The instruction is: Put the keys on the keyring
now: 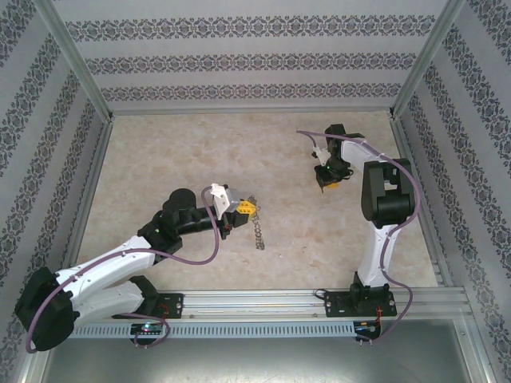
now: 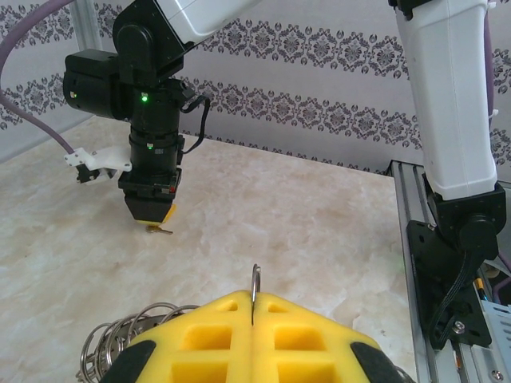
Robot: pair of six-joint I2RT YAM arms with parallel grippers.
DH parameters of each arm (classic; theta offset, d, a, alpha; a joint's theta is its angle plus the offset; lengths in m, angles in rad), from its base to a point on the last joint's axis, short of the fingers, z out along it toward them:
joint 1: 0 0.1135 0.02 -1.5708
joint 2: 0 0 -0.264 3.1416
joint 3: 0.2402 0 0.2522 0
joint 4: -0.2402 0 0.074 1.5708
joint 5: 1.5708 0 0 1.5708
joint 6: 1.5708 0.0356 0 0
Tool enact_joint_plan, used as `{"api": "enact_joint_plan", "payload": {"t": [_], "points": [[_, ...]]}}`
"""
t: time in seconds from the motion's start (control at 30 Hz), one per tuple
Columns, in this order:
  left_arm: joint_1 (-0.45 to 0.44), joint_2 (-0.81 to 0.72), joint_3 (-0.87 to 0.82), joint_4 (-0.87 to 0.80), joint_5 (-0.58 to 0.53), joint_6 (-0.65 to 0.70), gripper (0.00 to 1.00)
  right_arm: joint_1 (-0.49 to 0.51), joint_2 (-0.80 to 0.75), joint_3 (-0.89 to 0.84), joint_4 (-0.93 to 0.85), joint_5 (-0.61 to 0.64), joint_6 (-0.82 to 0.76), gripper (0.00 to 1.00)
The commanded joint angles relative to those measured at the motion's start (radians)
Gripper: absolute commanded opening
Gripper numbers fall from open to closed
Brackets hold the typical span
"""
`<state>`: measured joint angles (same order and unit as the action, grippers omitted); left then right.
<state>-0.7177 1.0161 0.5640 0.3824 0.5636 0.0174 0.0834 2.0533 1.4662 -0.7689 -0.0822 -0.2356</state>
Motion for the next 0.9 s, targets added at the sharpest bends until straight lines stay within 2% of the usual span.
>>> {"api": "enact_joint_plan", "payload": {"t": [0.0,0.53,0.77,0.87], "points": [[0.009,-0.019,0.005,0.038,0.000,-0.002,0.00,0.009,-0.008,-0.017,-0.012,0.009,0.003,0.19],[0.009,-0.031,-0.004,0.051,-0.008,-0.010,0.00,0.030,-0.078,-0.102,0.038,-0.037,0.044,0.03],[0.011,-0.034,-0.007,0.052,-0.009,-0.010,0.00,0.044,-0.112,-0.140,0.063,-0.052,0.060,0.10],[0.011,-0.030,-0.007,0.052,-0.006,-0.012,0.00,0.044,-0.117,-0.152,0.072,-0.059,0.061,0.16]]}}
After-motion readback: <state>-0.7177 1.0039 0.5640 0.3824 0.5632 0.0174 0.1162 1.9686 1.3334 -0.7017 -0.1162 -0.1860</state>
